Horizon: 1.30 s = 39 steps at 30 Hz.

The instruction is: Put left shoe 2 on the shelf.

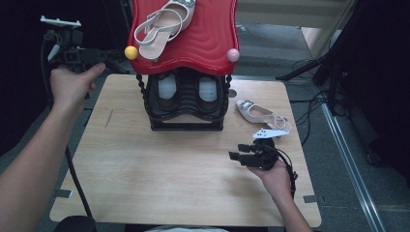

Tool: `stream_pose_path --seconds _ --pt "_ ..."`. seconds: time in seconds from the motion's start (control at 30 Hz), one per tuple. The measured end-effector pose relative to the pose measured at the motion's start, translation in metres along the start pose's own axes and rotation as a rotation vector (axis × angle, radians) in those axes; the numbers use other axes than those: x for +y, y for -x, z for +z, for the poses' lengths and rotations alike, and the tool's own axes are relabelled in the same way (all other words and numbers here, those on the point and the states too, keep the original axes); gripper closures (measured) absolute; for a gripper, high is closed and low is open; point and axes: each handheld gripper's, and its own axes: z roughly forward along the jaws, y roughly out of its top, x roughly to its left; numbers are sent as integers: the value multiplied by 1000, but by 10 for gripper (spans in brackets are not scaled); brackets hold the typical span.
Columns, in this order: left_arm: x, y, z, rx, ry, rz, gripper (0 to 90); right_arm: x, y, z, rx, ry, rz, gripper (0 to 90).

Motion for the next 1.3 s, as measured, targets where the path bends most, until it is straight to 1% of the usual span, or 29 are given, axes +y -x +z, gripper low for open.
stream_pose_path --seconds 0.07,0.13,0.17,0.2,0.23,0.33,0.37,0.5,0.57,0.63,0.67,0.73,0.77,0.9,0.93,0.97,1.0,1.03,1.1,1.13,1.17,1.23,1.27,1.3 --pt "-7 -4 1 9 3 0 524 0 -1 -1 1 -1 0 464" --pt "-13 -8 3 10 8 -11 524 0 -1 -1 1 2 -4 464" --pt "-16 -9 5 15 5 -19 523 0 -1 -1 1 1 -3 464" --pt "-18 -10 6 30 1 -15 522 0 -1 -1 0 0 -1 464" --pt "-21 -11 8 25 -2 -14 521 0 -1 -1 -1 0 1 464" --pt "-31 -13 12 5 9 -32 519 0 -1 0 0 -2 0 464" --pt "-35 -15 14 9 -1 -18 519 0 -1 0 0 -2 0 464" --pt "-50 -19 22 23 -25 -16 517 0 -1 -1 -3 0 3 463" --pt "-61 -24 26 15 -31 -42 517 -1 0 -2 -3 4 1 462" --pt "-70 -27 29 14 -34 -54 515 -1 0 -2 -4 5 1 461" --pt "-75 -29 30 15 -40 -52 513 -1 0 -2 -3 6 1 461" --pt "-82 -31 31 20 -49 -53 510 -1 1 -2 -4 8 1 461" --pt "-86 -33 32 15 -52 -59 510 -1 1 -2 -5 9 2 460" --pt "-101 -39 34 18 -67 -69 508 -1 2 -2 -9 7 0 460" --pt "-106 -40 36 14 -71 -80 508 -1 2 -2 -9 7 -5 460" --pt "-110 -42 37 13 -72 -81 506 -1 1 -2 -10 8 -10 460" --pt "-114 -42 38 15 -71 -90 506 -1 1 -1 -11 10 -14 459" --pt "-118 -43 39 19 -76 -86 506 -1 1 -1 -14 10 -20 456" --pt "-125 -45 41 20 -83 -91 499 -1 1 -1 -18 11 -27 456" --pt "-130 -46 42 10 -89 -98 499 -2 1 -1 -16 10 -27 455" --pt "-133 -46 43 9 -95 -99 494 -2 1 -1 -16 11 -30 454" --pt "-142 -46 44 23 -103 -89 494 -1 1 -2 -8 18 -28 456" --pt "-146 -47 45 19 -106 -98 495 -1 1 -3 -6 24 -22 456" --pt "-148 -47 45 19 -110 -96 494 -1 1 -3 -1 27 -18 456"
